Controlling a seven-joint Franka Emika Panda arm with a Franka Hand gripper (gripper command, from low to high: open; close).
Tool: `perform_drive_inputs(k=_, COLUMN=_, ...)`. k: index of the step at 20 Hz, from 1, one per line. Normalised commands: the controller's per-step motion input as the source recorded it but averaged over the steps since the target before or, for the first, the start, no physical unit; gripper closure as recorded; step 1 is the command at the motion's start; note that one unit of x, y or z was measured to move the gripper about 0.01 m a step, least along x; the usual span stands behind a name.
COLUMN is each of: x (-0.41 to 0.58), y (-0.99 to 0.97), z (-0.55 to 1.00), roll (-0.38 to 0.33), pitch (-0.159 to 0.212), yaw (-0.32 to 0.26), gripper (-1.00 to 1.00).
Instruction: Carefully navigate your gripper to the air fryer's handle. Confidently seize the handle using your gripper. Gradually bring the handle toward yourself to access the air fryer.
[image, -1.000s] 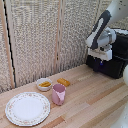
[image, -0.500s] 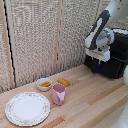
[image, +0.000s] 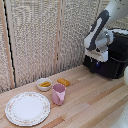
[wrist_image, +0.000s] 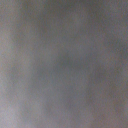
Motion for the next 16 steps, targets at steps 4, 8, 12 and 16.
perform_drive_inputs(k=4, x=-0.127, y=0.73, z=0.99, roll=-0.007, pitch=-0.041, yaw=-0.028, gripper=1.00)
perform_drive_inputs(k=8, x=-0.111, y=0.77, z=0.64, roll=-0.089, pitch=0.000, yaw=-0.020, gripper=1.00)
perform_drive_inputs(k=12, x=-0.161, y=0.82, z=0.18, roll=-0.112, pitch=-0.002, yaw=-0.002, gripper=1.00)
perform_drive_inputs(k=16, x=-0.271, y=0.83, z=-0.12, roll=-0.136, pitch=-0.005, yaw=0.000, gripper=1.00)
